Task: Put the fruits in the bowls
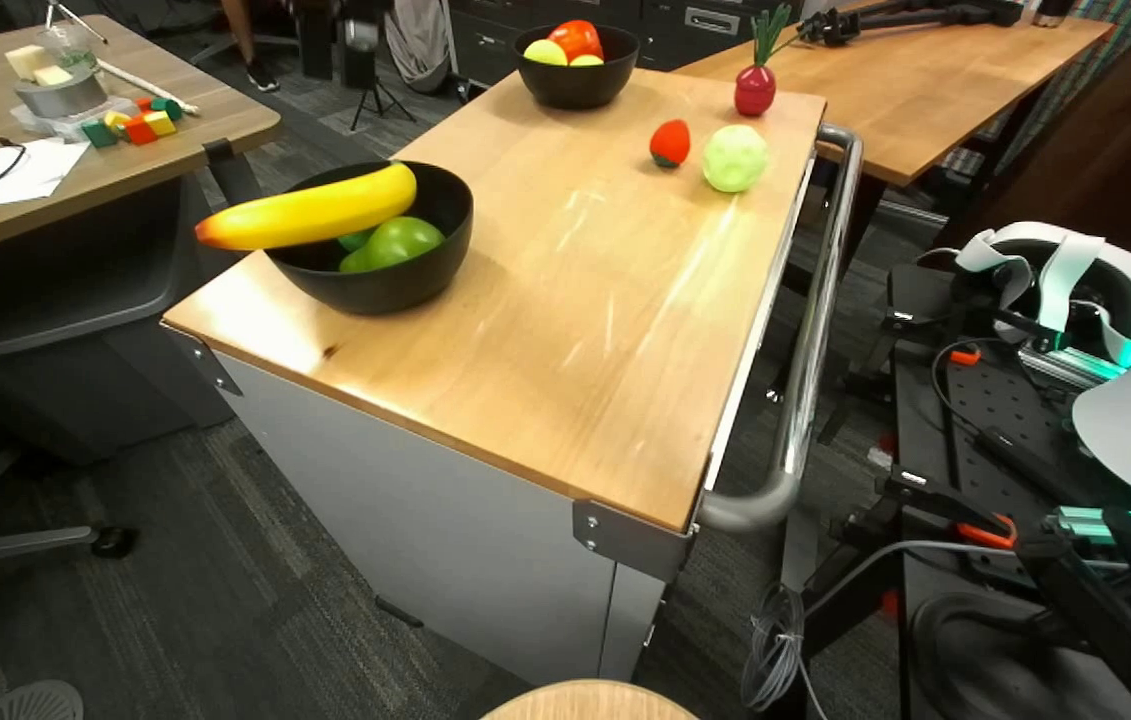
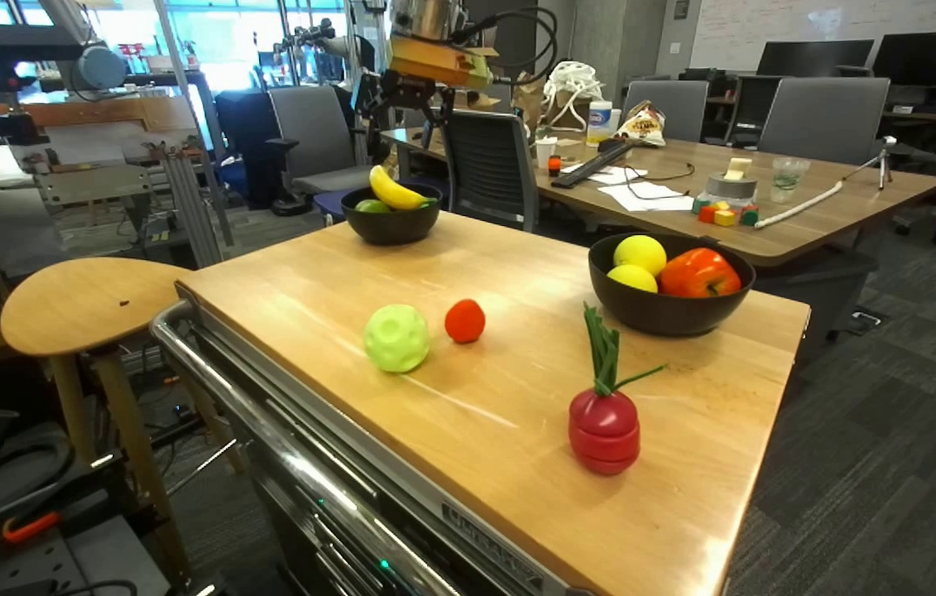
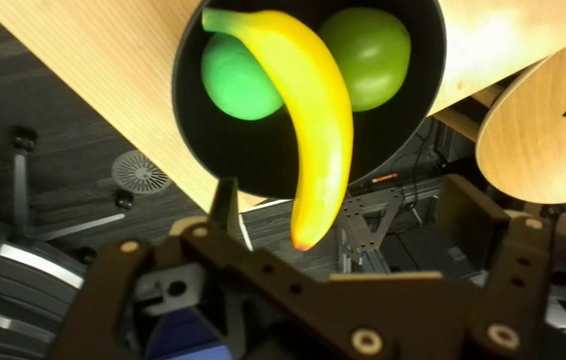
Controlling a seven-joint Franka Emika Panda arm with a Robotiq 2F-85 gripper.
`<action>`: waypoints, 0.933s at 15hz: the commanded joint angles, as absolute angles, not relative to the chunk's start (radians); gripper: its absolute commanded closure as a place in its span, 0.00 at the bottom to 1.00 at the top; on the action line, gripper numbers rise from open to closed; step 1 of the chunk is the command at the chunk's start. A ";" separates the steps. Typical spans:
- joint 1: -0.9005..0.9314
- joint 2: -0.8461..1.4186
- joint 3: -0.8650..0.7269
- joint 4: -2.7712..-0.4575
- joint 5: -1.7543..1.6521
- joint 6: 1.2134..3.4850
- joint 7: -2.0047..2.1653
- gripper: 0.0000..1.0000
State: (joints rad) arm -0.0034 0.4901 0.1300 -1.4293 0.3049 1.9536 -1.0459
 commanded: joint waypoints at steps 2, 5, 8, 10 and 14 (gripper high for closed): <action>-0.073 0.249 0.082 -1.608 0.316 1.955 -0.886 0.00; -0.136 0.155 0.018 -1.741 0.322 1.964 -0.845 0.00; -0.177 0.128 -0.052 -1.862 0.313 1.993 -0.805 0.00; -0.197 0.134 -0.085 -1.910 0.325 1.986 -0.759 0.00; -0.201 0.151 -0.101 -1.971 0.346 1.990 -0.659 0.00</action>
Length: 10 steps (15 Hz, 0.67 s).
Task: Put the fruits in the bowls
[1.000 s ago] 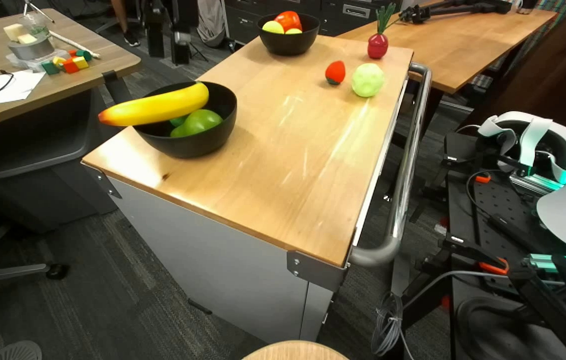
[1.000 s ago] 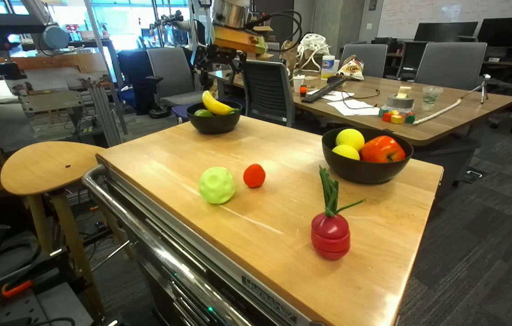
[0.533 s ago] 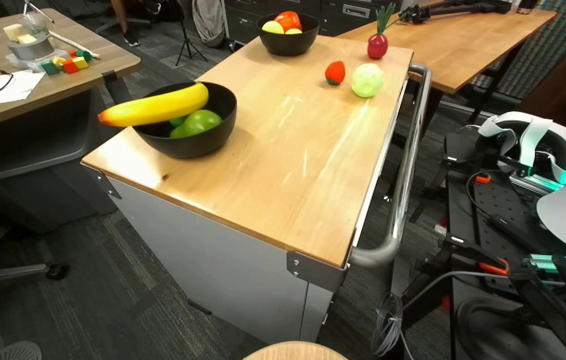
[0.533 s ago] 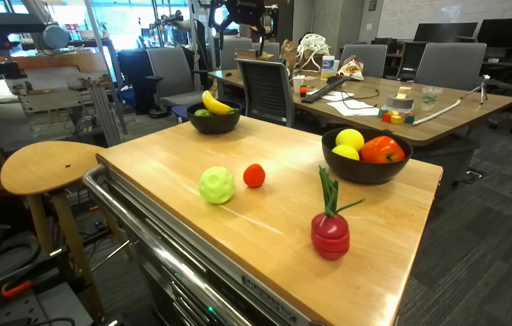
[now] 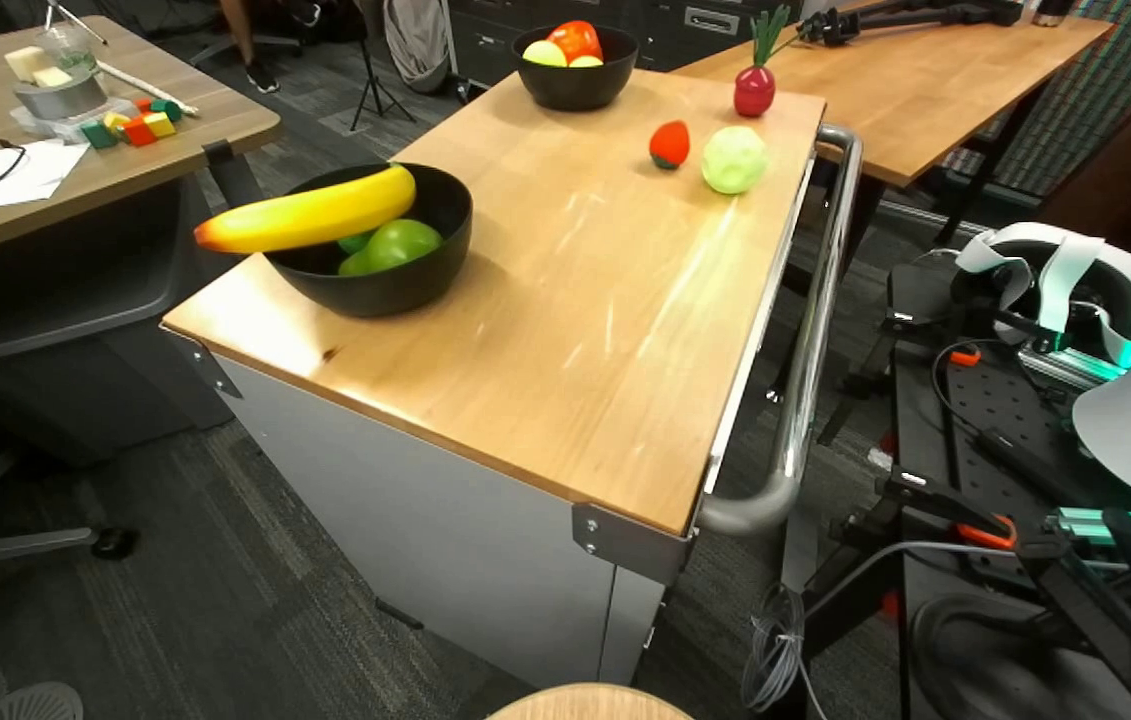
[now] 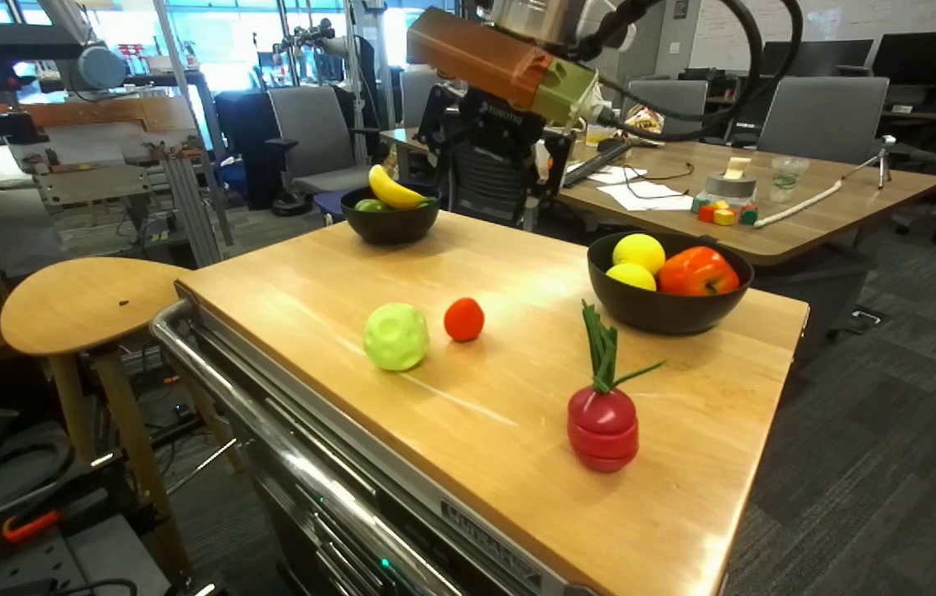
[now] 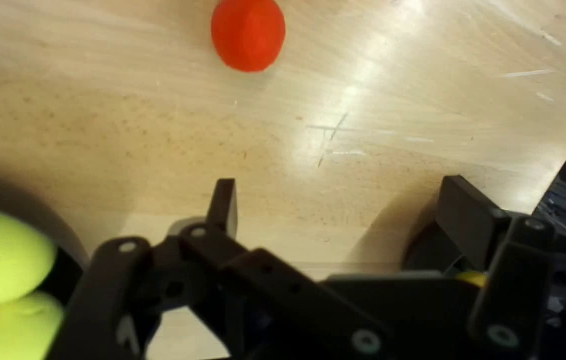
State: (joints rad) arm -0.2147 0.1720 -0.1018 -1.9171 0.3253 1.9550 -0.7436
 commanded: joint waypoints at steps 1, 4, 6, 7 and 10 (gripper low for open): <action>-0.196 0.156 -0.098 -1.985 0.344 2.013 -0.639 0.00; -0.168 0.184 -0.088 -2.013 0.292 2.127 -0.533 0.00; -0.147 0.212 -0.089 -2.023 0.225 2.183 -0.421 0.00; -0.140 0.225 -0.090 -2.026 0.195 2.202 -0.374 0.00; -0.119 0.262 -0.091 -2.017 0.117 2.196 -0.241 0.00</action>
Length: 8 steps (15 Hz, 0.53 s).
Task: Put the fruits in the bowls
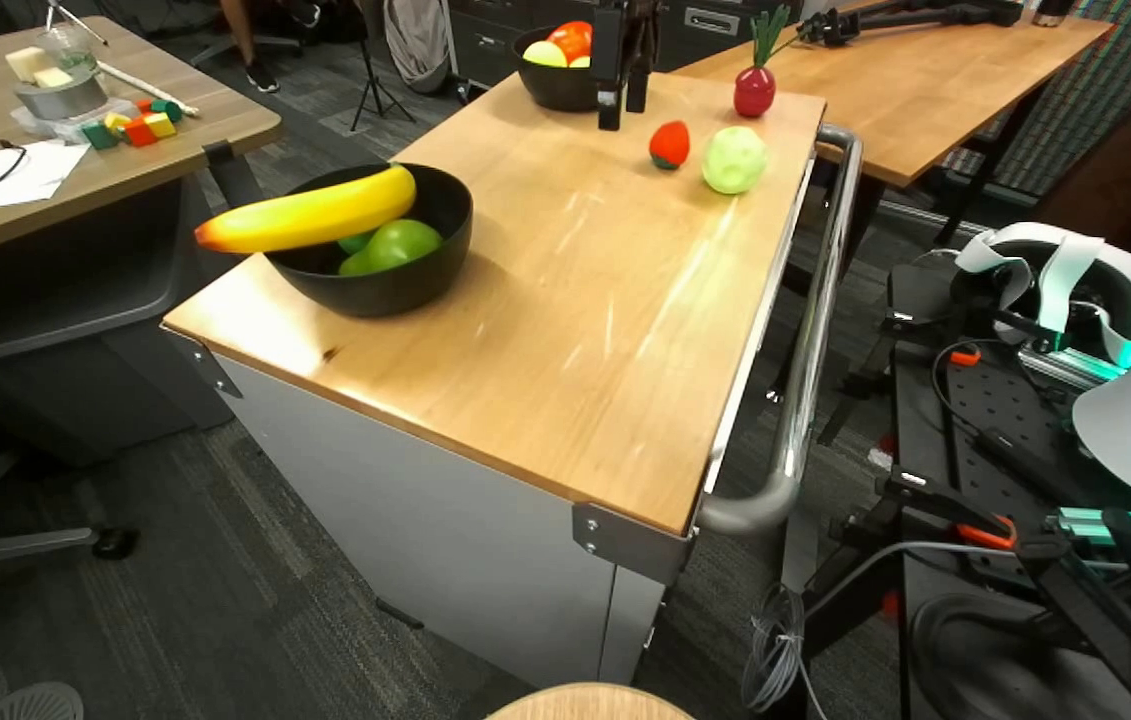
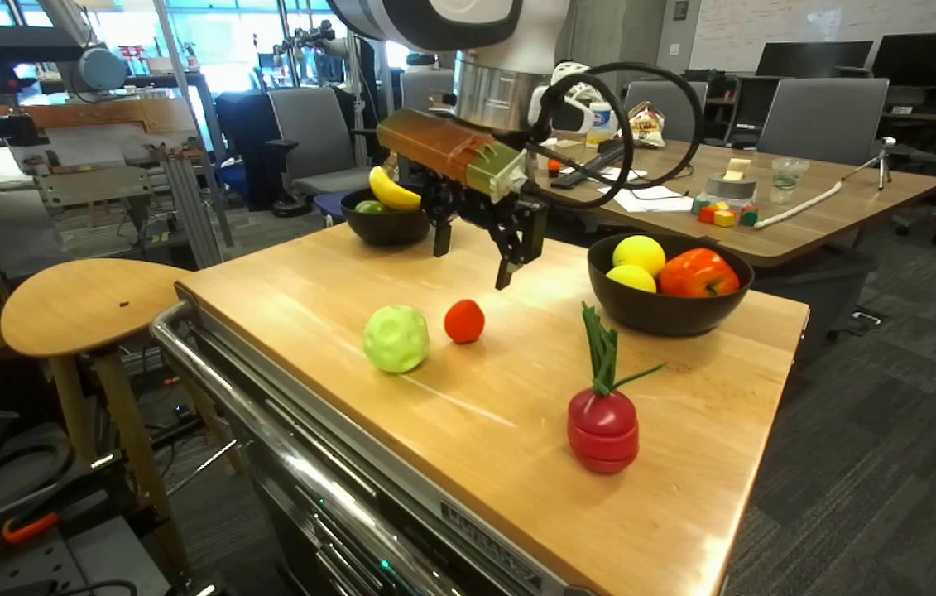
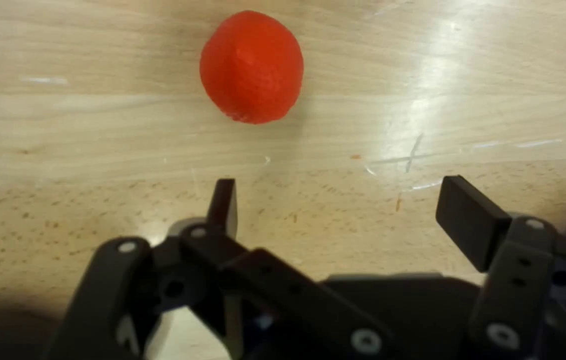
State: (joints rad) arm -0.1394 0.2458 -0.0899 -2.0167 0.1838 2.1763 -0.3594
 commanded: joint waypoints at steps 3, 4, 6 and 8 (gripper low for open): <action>-0.102 0.281 -0.098 -2.011 0.045 2.169 -0.123 0.00; -0.095 0.282 -0.102 -2.012 0.015 2.168 -0.085 0.00; -0.083 0.276 -0.111 -2.015 -0.052 2.157 -0.010 0.00; -0.078 0.270 -0.113 -2.018 -0.100 2.132 0.046 0.00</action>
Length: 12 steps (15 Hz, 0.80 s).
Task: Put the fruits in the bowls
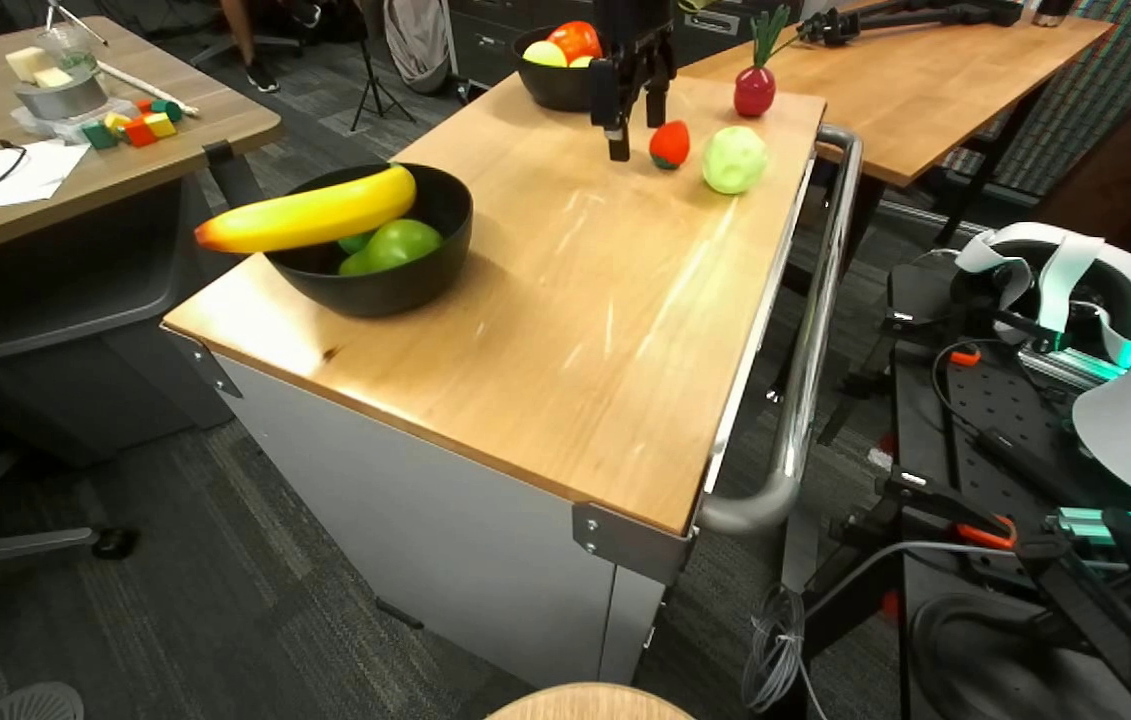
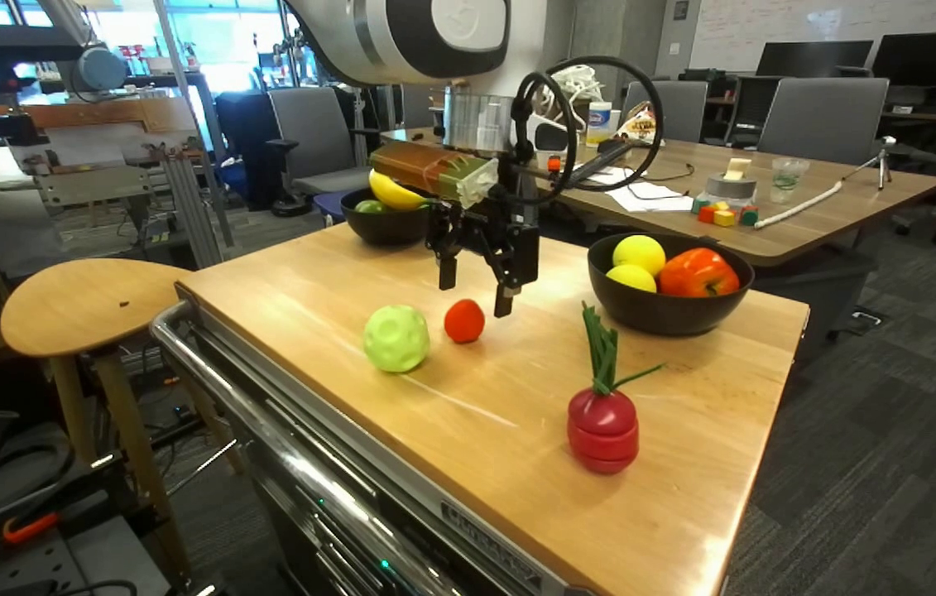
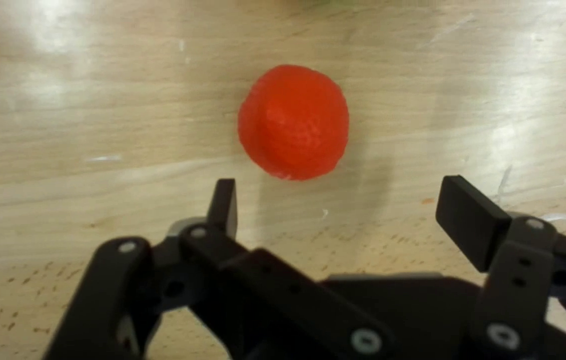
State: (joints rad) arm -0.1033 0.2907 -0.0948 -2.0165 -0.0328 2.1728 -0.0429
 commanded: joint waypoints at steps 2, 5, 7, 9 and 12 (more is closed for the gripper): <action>-0.082 0.276 -0.106 -2.016 -0.103 2.094 0.068 0.00; -0.088 0.283 -0.098 -2.016 -0.083 2.051 0.066 0.26; -0.086 0.281 -0.097 -2.017 -0.088 2.043 0.066 0.30; -0.083 0.274 -0.094 -2.020 -0.089 2.044 0.063 0.47; -0.078 0.258 -0.076 -2.012 -0.066 2.043 0.042 0.70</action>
State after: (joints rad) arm -0.0921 0.2917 -0.0897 -2.0164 -0.0807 2.0627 0.0472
